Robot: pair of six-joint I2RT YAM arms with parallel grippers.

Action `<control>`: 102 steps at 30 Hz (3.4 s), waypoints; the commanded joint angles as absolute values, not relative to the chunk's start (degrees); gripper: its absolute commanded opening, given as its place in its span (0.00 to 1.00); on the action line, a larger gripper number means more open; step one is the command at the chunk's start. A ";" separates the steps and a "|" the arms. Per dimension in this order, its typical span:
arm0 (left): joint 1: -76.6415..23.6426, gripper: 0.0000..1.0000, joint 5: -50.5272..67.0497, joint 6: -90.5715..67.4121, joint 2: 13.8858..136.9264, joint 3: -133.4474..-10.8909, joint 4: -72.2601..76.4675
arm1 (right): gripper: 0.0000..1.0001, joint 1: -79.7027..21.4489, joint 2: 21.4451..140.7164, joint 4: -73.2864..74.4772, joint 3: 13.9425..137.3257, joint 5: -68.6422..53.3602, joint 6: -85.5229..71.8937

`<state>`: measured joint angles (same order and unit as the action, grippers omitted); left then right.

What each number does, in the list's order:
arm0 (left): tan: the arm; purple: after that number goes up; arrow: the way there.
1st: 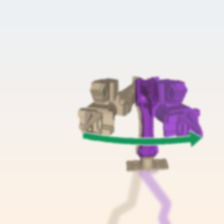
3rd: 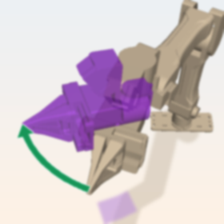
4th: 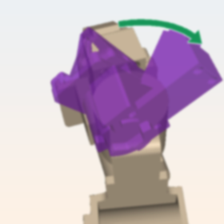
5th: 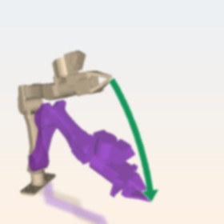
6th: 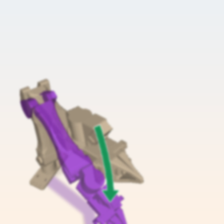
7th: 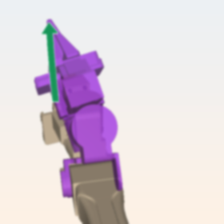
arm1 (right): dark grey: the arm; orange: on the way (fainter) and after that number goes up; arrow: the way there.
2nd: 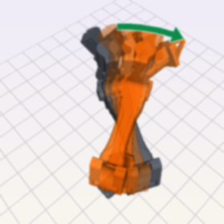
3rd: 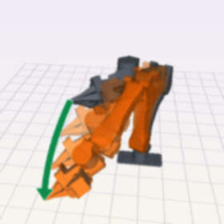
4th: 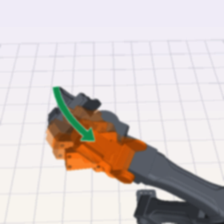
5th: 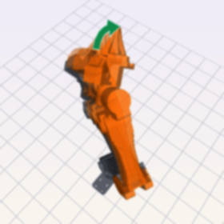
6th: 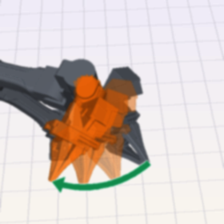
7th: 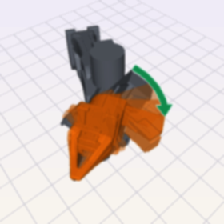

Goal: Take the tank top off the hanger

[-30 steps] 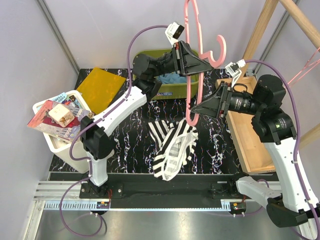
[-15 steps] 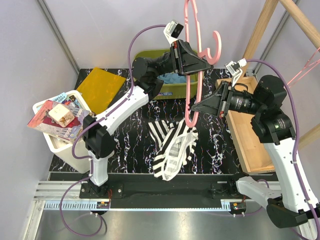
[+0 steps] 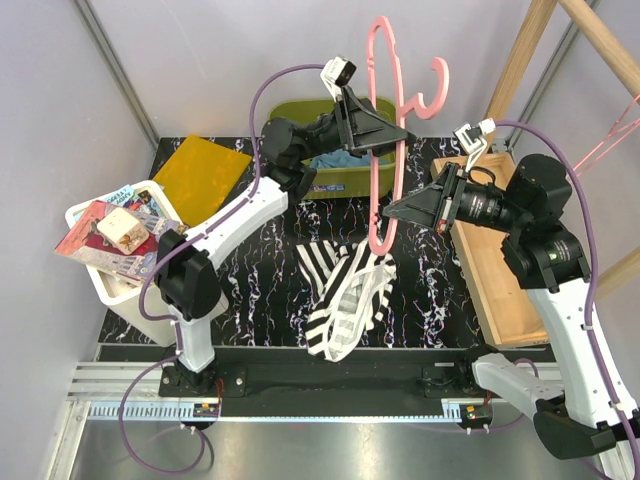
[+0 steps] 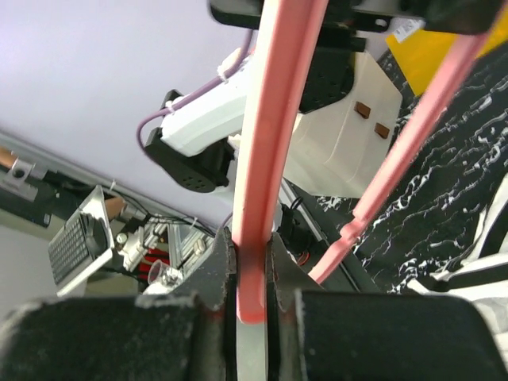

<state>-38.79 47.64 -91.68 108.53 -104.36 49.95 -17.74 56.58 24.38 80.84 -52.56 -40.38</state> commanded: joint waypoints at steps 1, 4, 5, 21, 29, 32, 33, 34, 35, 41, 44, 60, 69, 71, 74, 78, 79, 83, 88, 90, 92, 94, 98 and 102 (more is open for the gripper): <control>-36.48 0.67 48.16 -89.30 102.49 -100.64 52.30 | 0.00 -17.84 54.23 21.09 80.51 -48.70 -41.74; -36.04 0.70 49.39 -87.98 100.47 -99.76 50.63 | 0.00 -17.84 54.23 21.62 80.24 -46.59 -42.54; -35.86 0.70 49.83 -86.50 99.76 -99.41 48.62 | 0.00 -17.84 54.40 21.71 80.42 -45.02 -42.89; -30.94 0.72 48.52 -56.62 72.71 -84.29 4.86 | 0.00 -17.84 59.14 29.96 86.48 -18.56 -48.42; -31.03 0.72 44.74 -52.64 65.66 -76.12 -4.65 | 0.00 -17.76 67.84 32.25 95.09 -3.27 -53.43; -30.94 0.73 44.21 -52.56 63.11 -74.45 -7.03 | 0.00 -17.40 71.36 32.61 99.13 1.56 -53.18; -31.02 0.73 43.86 -52.21 62.50 -74.18 -7.64 | 0.00 -17.32 73.11 32.69 100.27 2.45 -53.09; -31.03 0.73 43.60 -51.34 61.79 -74.01 -9.30 | 0.00 -17.14 73.91 32.70 102.11 4.38 -53.00; -31.03 0.73 43.33 -50.72 60.83 -74.00 -10.36 | 0.00 -16.70 74.61 32.61 103.09 5.44 -53.26; -30.94 0.73 43.42 -47.29 58.89 -74.97 -15.81 | 0.00 -14.68 79.45 32.70 108.36 12.82 -55.63; -30.94 0.73 43.24 -45.01 58.45 -77.07 -19.41 | 0.00 -12.58 80.77 32.87 109.68 15.99 -56.95; -30.94 0.76 39.46 -34.98 59.94 -84.64 -31.20 | 0.00 -3.43 91.67 36.30 120.23 17.49 -63.19; -30.94 0.76 39.46 -34.63 60.99 -84.99 -32.08 | 0.00 -0.71 91.85 39.29 117.17 16.62 -71.96; -30.94 0.76 39.46 -34.63 61.35 -85.08 -32.08 | 0.00 -0.44 91.93 39.29 116.37 15.13 -73.73; -30.94 0.76 39.73 -34.63 61.61 -85.08 -32.17 | 0.00 1.49 92.63 39.29 116.19 11.17 -76.11; -30.94 0.76 39.64 -34.72 61.61 -84.82 -32.08 | 0.00 2.11 93.08 39.29 116.11 7.12 -79.00; -30.94 0.76 39.64 -34.72 61.70 -84.73 -32.08 | 0.00 2.11 92.90 39.29 115.93 6.68 -79.27; -30.94 0.76 39.55 -34.89 61.70 -84.38 -32.17 | 0.06 2.11 92.38 39.29 115.40 4.14 -78.58; -30.94 0.76 39.64 -35.16 62.14 -83.58 -31.99 | 0.47 2.11 90.36 41.38 114.26 2.99 -72.78; -30.94 0.76 39.99 -35.59 62.31 -82.97 -31.73 | 0.61 2.11 88.43 42.80 112.94 4.04 -69.89; -31.11 0.76 40.34 -36.21 62.58 -82.45 -31.12 | 0.69 2.11 86.76 45.17 111.98 4.92 -67.51; -31.38 0.76 40.43 -36.47 62.84 -82.09 -30.76 | 0.74 2.11 85.87 47.36 111.10 4.83 -64.26; -32.43 0.76 40.60 -37.00 63.37 -81.30 -30.15 | 0.82 2.11 82.45 48.87 106.37 3.87 -60.65; -33.49 0.76 40.61 -37.00 63.98 -81.56 -29.97 | 0.94 1.85 79.63 49.31 103.63 2.38 -55.74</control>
